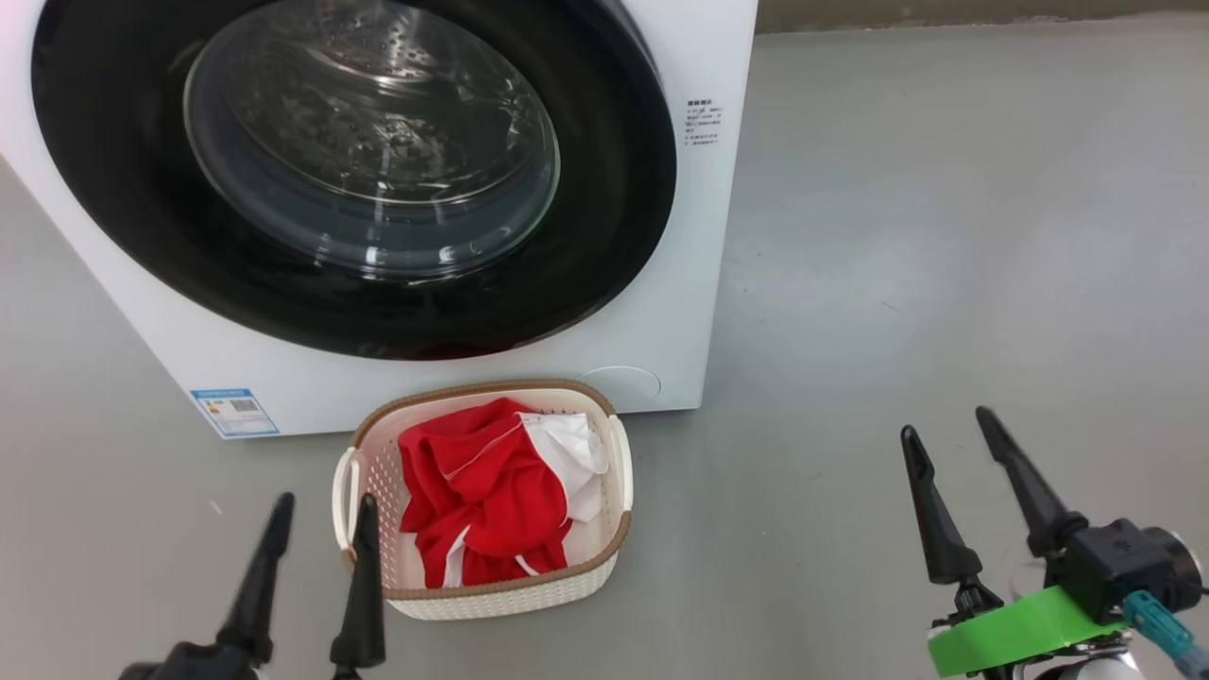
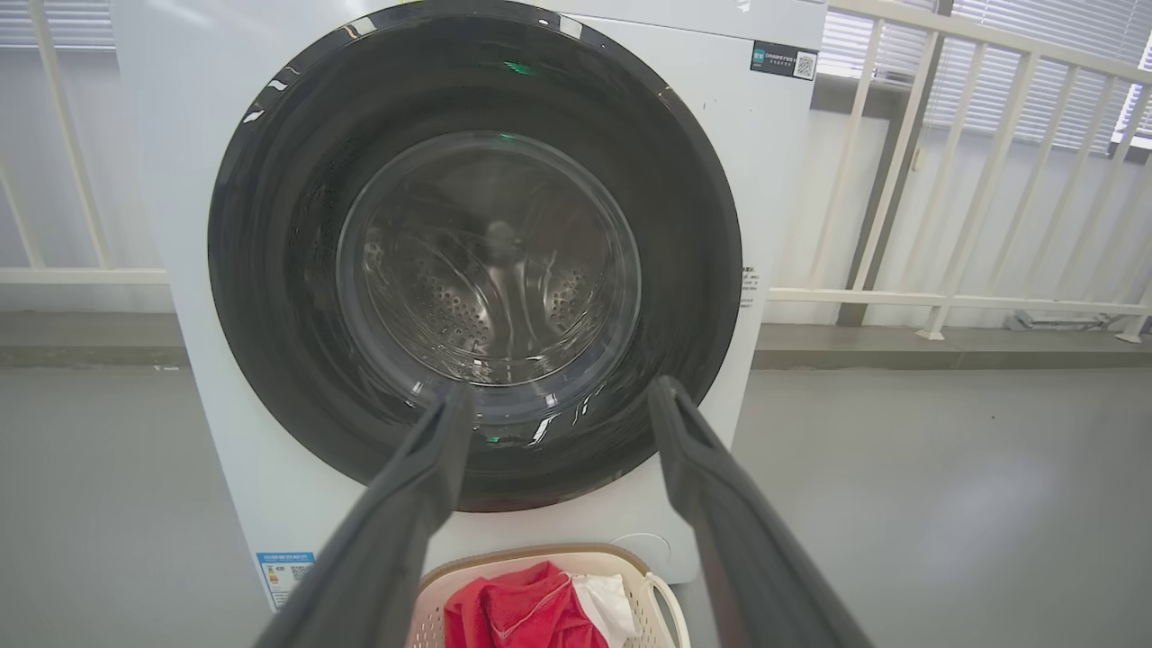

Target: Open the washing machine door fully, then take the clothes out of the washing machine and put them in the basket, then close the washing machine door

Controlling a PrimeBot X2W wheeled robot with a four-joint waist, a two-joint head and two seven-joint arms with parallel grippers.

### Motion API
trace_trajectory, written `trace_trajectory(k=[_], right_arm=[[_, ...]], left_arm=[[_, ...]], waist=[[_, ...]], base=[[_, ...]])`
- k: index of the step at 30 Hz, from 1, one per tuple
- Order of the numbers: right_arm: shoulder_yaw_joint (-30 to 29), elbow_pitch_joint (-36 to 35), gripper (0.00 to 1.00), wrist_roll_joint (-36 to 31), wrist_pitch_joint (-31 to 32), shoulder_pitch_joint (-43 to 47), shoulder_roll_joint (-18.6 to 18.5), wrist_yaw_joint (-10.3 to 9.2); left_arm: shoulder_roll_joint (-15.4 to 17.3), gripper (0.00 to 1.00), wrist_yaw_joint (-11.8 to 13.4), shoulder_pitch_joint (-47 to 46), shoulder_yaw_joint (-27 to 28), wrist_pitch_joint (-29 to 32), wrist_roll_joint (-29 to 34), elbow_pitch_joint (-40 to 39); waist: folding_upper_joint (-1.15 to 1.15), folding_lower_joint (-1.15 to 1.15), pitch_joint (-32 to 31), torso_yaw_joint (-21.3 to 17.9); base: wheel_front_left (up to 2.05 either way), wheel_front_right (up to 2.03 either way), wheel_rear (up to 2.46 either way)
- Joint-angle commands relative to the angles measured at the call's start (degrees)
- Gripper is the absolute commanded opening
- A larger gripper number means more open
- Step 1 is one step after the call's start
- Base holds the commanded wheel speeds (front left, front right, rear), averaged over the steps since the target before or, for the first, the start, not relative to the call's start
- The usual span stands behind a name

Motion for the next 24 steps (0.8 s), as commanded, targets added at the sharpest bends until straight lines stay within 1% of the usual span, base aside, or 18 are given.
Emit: trace_trajectory(k=[1, 5, 11, 15, 24], right_arm=[[0.0, 0.1, 0.00, 0.0, 0.0, 0.0, 0.0, 0.01], [0.1, 3.0, 0.00, 0.2, 0.0, 0.9, 0.4, 0.01], [0.1, 3.1, 0.00, 4.4, 0.8, 0.7, 0.1, 0.00], [0.2, 3.4, 0.00, 7.3, 1.3, 0.4, -0.1, -0.01], [0.3, 3.9, 0.00, 13.7, 2.4, -0.2, -0.5, -0.02]], left_arm=[[0.0, 0.00, 0.0, 0.0, 0.0, 0.0, 0.0, 0.0], [-0.2, 0.00, 0.0, 0.2, -0.4, 0.4, -0.4, 3.1], [0.0, 0.00, -0.2, 0.0, -0.2, 1.2, -4.5, 3.3], [0.2, 0.00, -0.3, -0.3, 0.0, 1.7, -7.3, 3.7], [0.5, 0.00, -0.8, -1.1, 0.3, 2.9, -13.5, 4.6]], waist=[[0.00, 0.00, 0.0, 0.0], [0.00, 0.00, 0.0, 0.0], [0.00, 0.08, -0.1, 0.1], [0.00, 0.01, -0.1, 0.2], [0.00, 0.00, -0.2, 0.3]], base=[[0.00, 0.00, 0.00], [0.00, 0.00, 0.00], [0.00, 0.00, 0.00], [0.00, 0.00, 0.00], [0.00, 0.00, 0.00]])
